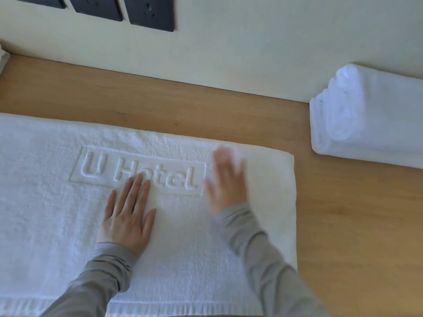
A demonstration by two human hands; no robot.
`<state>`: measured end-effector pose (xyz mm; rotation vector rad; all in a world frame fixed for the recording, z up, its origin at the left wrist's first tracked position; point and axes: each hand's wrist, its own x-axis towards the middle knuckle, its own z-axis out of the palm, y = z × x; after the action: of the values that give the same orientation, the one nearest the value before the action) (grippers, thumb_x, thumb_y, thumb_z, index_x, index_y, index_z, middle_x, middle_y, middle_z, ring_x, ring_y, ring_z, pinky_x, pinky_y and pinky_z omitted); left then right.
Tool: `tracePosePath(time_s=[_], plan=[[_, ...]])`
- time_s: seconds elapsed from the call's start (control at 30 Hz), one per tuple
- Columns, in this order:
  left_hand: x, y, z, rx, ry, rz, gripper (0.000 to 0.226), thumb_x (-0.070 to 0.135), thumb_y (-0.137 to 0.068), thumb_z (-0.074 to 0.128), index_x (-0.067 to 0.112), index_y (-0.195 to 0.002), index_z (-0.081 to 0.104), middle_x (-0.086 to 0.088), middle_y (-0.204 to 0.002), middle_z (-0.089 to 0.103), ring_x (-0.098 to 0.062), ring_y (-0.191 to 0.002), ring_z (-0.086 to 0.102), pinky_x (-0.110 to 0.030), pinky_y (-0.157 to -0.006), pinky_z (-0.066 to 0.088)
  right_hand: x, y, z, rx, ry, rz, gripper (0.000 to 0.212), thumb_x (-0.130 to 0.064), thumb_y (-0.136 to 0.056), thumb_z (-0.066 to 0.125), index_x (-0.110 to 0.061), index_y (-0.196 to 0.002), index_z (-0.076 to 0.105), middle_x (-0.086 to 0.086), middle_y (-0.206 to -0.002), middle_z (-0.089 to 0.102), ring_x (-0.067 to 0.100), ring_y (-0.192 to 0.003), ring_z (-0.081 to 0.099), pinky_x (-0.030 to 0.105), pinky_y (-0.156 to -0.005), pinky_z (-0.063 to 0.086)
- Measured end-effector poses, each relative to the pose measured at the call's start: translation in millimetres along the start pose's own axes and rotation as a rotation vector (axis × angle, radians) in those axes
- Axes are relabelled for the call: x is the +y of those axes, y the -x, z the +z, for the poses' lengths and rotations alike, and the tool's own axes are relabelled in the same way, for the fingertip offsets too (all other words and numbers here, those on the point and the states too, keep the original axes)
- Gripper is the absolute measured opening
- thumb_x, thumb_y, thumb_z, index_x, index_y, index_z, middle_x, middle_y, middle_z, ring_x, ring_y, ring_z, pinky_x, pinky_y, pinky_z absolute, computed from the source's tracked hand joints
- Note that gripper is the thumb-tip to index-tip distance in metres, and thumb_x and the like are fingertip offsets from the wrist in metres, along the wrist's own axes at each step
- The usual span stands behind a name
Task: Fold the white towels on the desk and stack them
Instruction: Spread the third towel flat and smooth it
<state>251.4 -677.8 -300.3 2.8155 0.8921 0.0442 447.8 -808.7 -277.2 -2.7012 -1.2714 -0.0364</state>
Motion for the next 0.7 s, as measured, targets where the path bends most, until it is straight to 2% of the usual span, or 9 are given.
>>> tracePosePath(time_s=[0.07,0.1,0.13,0.3,0.37,0.43,0.53,0.6,0.7], plan=[[1,0,0,0.002,-0.006,0.001,0.062,0.041,-0.091,0.025,0.012,-0.147,0.027,-0.004,-0.154,0.024,-0.018,-0.141,0.022,-0.043,-0.116,0.014,-44,32,11,-0.129,-0.045,-0.196,0.062,-0.039,-0.09,0.033,-0.006,-0.142,0.034,0.009,-0.151,0.03,0.025,-0.141,0.024,0.058,-0.111,0.018],[1,0,0,-0.002,-0.004,-0.001,0.062,0.041,-0.091,0.025,0.012,-0.147,0.028,-0.004,-0.154,0.024,-0.018,-0.141,0.022,-0.044,-0.115,0.015,-43,43,14,-0.166,-0.039,-0.222,0.061,-0.04,-0.092,0.031,-0.008,-0.143,0.033,0.006,-0.153,0.027,0.021,-0.143,0.021,0.056,-0.112,0.02],[2,-1,0,-0.008,-0.002,-0.004,0.062,0.041,-0.091,0.025,0.013,-0.147,0.027,-0.003,-0.154,0.024,-0.018,-0.142,0.022,-0.044,-0.115,0.015,-26,48,15,-0.177,-0.037,-0.192,0.06,-0.041,-0.093,0.028,-0.01,-0.144,0.031,0.004,-0.153,0.025,0.019,-0.143,0.019,0.053,-0.114,0.019],[4,1,-3,-0.023,0.007,-0.01,0.063,0.042,-0.092,0.023,0.013,-0.147,0.025,-0.004,-0.155,0.023,-0.019,-0.142,0.02,-0.045,-0.116,0.013,102,80,-2,-0.228,0.058,0.195,0.063,-0.045,-0.093,0.011,-0.014,-0.148,0.007,-0.003,-0.156,0.001,0.014,-0.145,0.002,0.038,-0.117,-0.003],[6,1,-5,-0.032,0.006,-0.015,0.064,0.043,-0.091,0.021,0.012,-0.147,0.025,-0.004,-0.155,0.022,-0.02,-0.143,0.02,-0.045,-0.116,0.012,127,88,-8,-0.254,0.028,0.273,0.066,-0.048,-0.089,0.003,-0.016,-0.147,0.0,-0.006,-0.155,-0.009,0.012,-0.145,-0.004,0.031,-0.115,-0.013],[9,1,-7,-0.043,0.021,-0.032,0.066,0.043,-0.091,0.018,0.011,-0.148,0.023,-0.005,-0.156,0.02,-0.02,-0.143,0.016,-0.046,-0.117,0.01,128,90,-14,-0.257,0.059,0.305,0.067,-0.048,-0.087,-0.002,-0.015,-0.145,-0.005,-0.004,-0.153,-0.014,0.015,-0.145,-0.007,0.032,-0.114,-0.016],[27,2,-12,-0.032,0.08,-0.036,0.065,0.04,-0.091,0.019,0.006,-0.147,0.025,-0.012,-0.155,0.02,-0.026,-0.143,0.015,-0.049,-0.116,0.011,91,96,-25,-0.147,0.047,0.298,0.066,-0.042,-0.091,0.01,-0.005,-0.146,0.009,0.008,-0.155,0.003,0.025,-0.144,0.004,0.042,-0.117,-0.004],[59,3,-12,-0.039,0.11,0.053,0.063,0.038,-0.092,0.02,0.006,-0.146,0.025,-0.013,-0.155,0.02,-0.028,-0.143,0.016,-0.048,-0.116,0.013,49,112,-21,-0.111,-0.041,0.182,0.061,-0.036,-0.094,0.022,-0.001,-0.144,0.024,0.014,-0.153,0.019,0.028,-0.142,0.015,0.047,-0.116,0.008],[110,5,-2,-0.093,0.117,0.205,0.062,0.039,-0.093,0.018,0.007,-0.146,0.024,-0.011,-0.154,0.021,-0.027,-0.142,0.018,-0.046,-0.116,0.016,11,153,-8,-0.189,-0.038,0.044,0.058,-0.036,-0.093,0.031,-0.007,-0.143,0.032,0.007,-0.152,0.025,0.024,-0.141,0.024,0.048,-0.11,0.02]])
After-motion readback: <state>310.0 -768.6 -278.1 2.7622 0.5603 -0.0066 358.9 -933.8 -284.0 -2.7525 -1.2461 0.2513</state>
